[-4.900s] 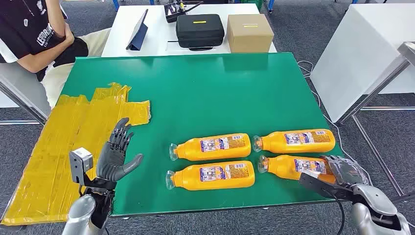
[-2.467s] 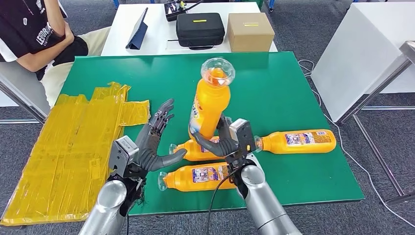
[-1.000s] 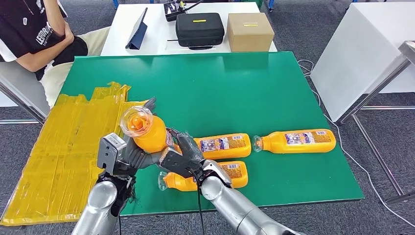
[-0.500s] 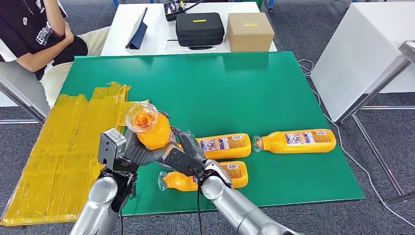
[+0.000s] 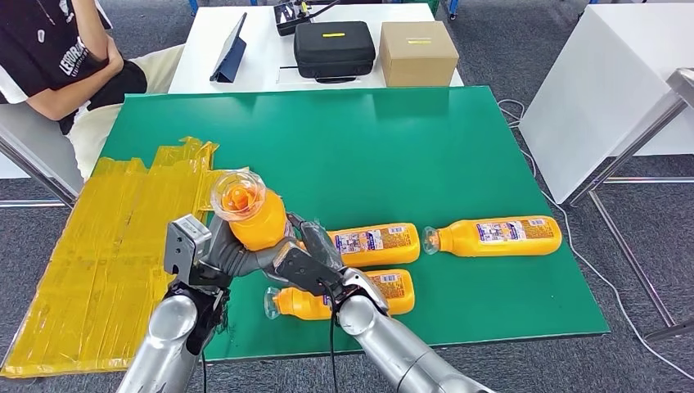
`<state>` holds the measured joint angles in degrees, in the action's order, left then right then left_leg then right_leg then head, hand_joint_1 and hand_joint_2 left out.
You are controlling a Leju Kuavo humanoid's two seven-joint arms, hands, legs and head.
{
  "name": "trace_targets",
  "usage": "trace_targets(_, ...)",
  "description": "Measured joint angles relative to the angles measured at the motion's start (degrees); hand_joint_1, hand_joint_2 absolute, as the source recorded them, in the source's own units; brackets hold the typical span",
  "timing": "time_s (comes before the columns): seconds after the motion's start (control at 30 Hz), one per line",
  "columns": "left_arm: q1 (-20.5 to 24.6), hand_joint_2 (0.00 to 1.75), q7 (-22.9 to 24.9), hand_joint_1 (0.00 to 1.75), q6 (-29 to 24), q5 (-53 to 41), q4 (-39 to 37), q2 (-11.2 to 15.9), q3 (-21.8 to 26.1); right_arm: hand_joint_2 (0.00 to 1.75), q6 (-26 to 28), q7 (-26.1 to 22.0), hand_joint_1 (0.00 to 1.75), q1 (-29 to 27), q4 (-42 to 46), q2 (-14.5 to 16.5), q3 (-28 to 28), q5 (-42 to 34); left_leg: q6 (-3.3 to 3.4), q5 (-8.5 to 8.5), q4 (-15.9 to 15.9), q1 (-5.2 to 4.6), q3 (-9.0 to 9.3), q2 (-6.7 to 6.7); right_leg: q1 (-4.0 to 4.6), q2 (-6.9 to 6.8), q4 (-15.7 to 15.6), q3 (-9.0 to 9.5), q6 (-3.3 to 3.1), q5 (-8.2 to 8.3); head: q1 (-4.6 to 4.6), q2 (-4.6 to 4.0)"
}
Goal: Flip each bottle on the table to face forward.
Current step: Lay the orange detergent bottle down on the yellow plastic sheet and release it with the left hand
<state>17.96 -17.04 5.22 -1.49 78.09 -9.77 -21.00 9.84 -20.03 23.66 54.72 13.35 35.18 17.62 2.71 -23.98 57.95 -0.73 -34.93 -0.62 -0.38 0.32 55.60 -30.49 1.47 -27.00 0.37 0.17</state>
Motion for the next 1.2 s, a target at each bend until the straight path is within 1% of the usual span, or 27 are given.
trace_targets(0.1,-0.1,1.75,-0.2,1.75,-0.1,0.0,0.2,0.0,0.0,1.75,-0.9,-0.4,0.00,-0.4,1.1,-0.1,-0.4,-0.9,0.00,0.00,0.0,0.00,0.00,-0.01,0.00,0.00,0.0,0.01,0.00,0.00,0.01,0.02)
trace_targets(0.27,-0.8,1.75,-0.5,1.75,-0.7,0.1,0.5,0.0,0.2,1.75,-5.7,-2.4,0.00,-1.9,6.3,-0.9,-1.1,-5.9,0.00,0.00,0.0,0.00,-0.01,-0.03,0.00,-0.01,0.0,0.00,0.00,0.00,0.00,0.00)
trace_targets(0.43,-1.8,1.75,-1.0,1.75,-1.1,0.2,0.6,0.0,1.1,1.75,-9.8,-4.8,0.00,-4.1,14.4,-2.7,-3.3,-13.0,0.00,0.00,0.0,-0.01,-0.02,-0.03,-0.01,-0.01,0.0,-0.01,0.00,0.00,0.01,0.01)
trace_targets(0.63,-2.4,1.75,-1.5,1.75,-2.5,0.2,0.5,0.1,2.6,1.75,-10.1,-5.4,0.00,-6.5,22.7,-5.3,-6.9,-16.6,0.00,0.00,0.0,-0.01,-0.01,-0.02,-0.01,-0.01,0.0,0.00,0.00,0.00,0.00,0.01)
trace_targets(0.83,-3.1,1.75,-1.8,1.75,-6.0,-1.4,0.5,0.2,4.0,1.75,-8.7,-5.7,0.00,-8.7,29.1,-6.7,-10.0,-16.6,0.00,-0.01,0.0,-0.01,-0.02,-0.02,0.00,-0.01,0.0,0.00,0.00,0.00,-0.01,0.01)
trace_targets(0.97,-3.1,1.75,-1.9,1.75,-6.5,-1.7,0.5,0.2,4.6,1.75,-8.5,-5.8,0.00,-9.5,31.4,-7.3,-11.2,-16.4,0.00,-0.01,0.0,0.00,-0.02,-0.02,0.00,-0.01,0.0,0.00,0.00,0.00,-0.01,0.00)
trace_targets(1.2,-3.2,1.75,-1.9,1.75,-6.5,-1.7,0.5,0.2,4.8,1.75,-8.5,-5.8,0.00,-10.1,33.1,-7.8,-11.5,-16.4,0.00,0.00,0.0,0.00,-0.02,-0.02,0.00,-0.01,0.0,0.00,0.00,0.00,0.00,0.00)
